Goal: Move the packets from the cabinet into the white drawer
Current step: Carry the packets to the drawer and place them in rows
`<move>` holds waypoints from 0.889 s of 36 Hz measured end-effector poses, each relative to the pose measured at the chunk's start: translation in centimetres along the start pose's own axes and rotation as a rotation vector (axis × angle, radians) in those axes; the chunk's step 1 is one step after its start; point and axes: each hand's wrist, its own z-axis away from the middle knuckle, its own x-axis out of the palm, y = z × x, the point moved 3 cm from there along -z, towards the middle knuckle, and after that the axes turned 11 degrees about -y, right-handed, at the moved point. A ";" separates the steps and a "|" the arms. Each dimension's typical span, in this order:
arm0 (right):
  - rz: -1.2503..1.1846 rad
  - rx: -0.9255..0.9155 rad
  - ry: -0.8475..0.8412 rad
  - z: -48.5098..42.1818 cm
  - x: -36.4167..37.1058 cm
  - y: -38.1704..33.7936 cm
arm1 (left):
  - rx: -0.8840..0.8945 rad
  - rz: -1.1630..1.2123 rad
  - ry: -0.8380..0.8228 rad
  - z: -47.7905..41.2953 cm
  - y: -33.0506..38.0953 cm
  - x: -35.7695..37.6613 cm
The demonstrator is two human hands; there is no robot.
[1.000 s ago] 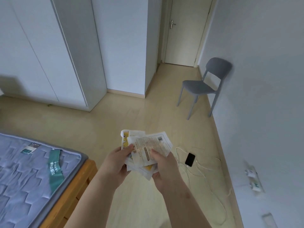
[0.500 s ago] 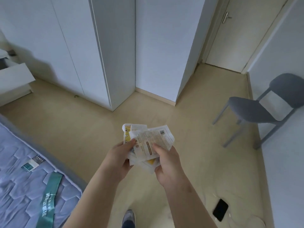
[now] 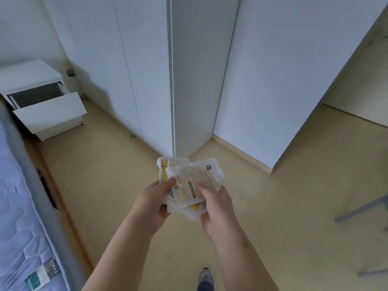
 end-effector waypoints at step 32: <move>0.368 0.258 -0.553 -46.3 44.6 -0.6 | 0.306 0.338 0.556 -28.4 38.3 -32.0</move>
